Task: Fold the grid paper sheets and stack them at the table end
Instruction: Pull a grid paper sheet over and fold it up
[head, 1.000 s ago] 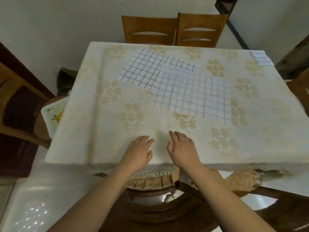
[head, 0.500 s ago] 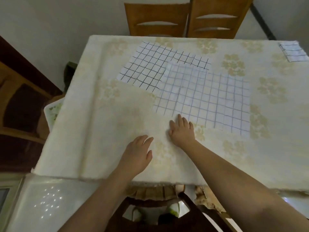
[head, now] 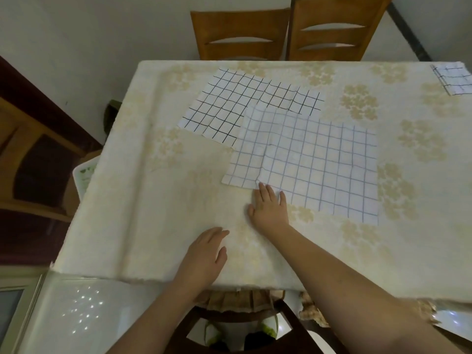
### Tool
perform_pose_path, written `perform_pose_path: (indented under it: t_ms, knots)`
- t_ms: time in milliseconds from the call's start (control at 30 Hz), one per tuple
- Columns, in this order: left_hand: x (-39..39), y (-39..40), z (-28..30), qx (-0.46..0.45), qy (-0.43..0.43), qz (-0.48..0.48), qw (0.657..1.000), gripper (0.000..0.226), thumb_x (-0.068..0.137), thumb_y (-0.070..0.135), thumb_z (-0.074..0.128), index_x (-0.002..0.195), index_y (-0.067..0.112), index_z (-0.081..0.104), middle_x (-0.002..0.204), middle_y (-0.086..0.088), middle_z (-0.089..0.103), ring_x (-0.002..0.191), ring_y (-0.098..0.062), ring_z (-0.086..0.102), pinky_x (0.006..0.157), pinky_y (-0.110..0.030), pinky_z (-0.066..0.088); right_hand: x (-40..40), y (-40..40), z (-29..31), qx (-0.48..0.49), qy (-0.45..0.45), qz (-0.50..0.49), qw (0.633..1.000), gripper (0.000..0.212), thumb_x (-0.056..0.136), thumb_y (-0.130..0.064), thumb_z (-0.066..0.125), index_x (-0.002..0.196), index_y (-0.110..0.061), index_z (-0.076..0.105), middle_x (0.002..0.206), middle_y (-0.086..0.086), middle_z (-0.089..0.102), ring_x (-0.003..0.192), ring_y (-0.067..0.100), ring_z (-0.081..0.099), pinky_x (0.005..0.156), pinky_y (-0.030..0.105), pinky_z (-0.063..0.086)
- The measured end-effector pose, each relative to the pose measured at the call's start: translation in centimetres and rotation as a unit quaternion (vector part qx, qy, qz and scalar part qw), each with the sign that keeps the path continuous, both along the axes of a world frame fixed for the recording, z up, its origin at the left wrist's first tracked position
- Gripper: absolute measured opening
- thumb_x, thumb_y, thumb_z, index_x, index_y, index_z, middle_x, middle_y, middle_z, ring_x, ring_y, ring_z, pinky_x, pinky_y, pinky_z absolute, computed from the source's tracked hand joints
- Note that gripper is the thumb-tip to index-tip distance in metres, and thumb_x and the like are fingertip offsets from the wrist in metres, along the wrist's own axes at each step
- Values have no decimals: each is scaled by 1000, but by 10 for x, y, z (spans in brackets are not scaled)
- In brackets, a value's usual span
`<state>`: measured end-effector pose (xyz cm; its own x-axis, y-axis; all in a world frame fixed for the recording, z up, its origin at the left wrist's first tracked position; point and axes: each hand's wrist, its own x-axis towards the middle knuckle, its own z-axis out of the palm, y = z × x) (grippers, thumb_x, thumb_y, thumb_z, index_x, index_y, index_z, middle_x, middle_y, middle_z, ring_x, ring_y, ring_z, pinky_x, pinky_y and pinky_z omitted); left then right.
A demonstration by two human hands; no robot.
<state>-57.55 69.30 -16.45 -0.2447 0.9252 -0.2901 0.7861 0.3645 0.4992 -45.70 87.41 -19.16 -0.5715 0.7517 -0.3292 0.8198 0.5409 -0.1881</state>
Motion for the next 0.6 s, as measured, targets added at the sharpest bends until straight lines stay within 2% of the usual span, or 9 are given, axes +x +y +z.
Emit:
perform_pose_path:
  t_ms: [100,133,200,267,300,367,400,500,600]
  knots:
    - [0,-4,3,-6,-161,149,976,34,102,30,41,135,28,48,141,7,46,122,-6,45,104,-21,32,3,-34,10,-13,17,40,999,83,83,-47,-6,153,-11,18,162,5,9,149,22,6,118,48,0]
    - [0,-5,5,-17,-233,222,947,30,102,31,41,130,30,51,137,6,51,117,-8,50,101,-24,38,4,-47,12,-16,25,54,998,86,80,-47,-8,152,-11,21,162,6,11,149,23,7,118,48,1]
    - [-4,-7,8,-28,-386,367,846,28,102,33,39,124,24,55,127,-1,60,109,-15,60,94,-32,48,5,-73,16,-26,25,79,996,82,83,-46,-4,151,-11,26,161,7,15,148,24,12,118,48,4]
    - [-10,-15,11,-17,-478,451,753,37,102,39,39,125,16,56,120,-5,63,104,-21,64,89,-36,51,8,-98,18,-10,12,102,995,69,89,-42,14,147,-11,36,158,7,26,145,26,24,116,48,14]
    - [-12,-19,13,-14,-490,461,740,41,101,43,39,126,15,55,119,-5,63,104,-22,64,90,-38,51,9,-110,18,2,5,116,993,59,91,-39,32,142,-11,45,153,8,36,140,26,35,114,48,23]
    - [-15,-29,16,-21,-488,441,753,44,99,48,42,129,17,50,121,-3,61,107,-22,62,95,-42,50,9,-129,21,17,2,143,990,55,79,-34,66,130,-13,60,141,7,53,128,25,52,105,47,39]
    - [-16,-34,16,-30,-477,421,771,46,97,48,44,131,18,48,124,-2,59,108,-20,62,97,-43,49,9,-138,21,21,3,154,988,56,74,-32,73,126,-13,64,137,7,57,125,24,55,102,47,42]
    - [-15,-45,20,-60,-441,363,819,58,92,50,54,139,18,43,131,0,55,108,-14,61,95,-41,51,13,-162,21,45,24,173,984,55,82,-26,65,135,-11,55,147,10,46,135,25,43,110,47,32]
    - [-11,-55,22,-63,-429,385,815,57,89,47,60,131,11,49,125,-2,59,105,-16,64,91,-40,55,13,-184,32,45,-4,218,975,60,96,-17,44,151,-8,23,161,12,12,148,27,10,119,47,7]
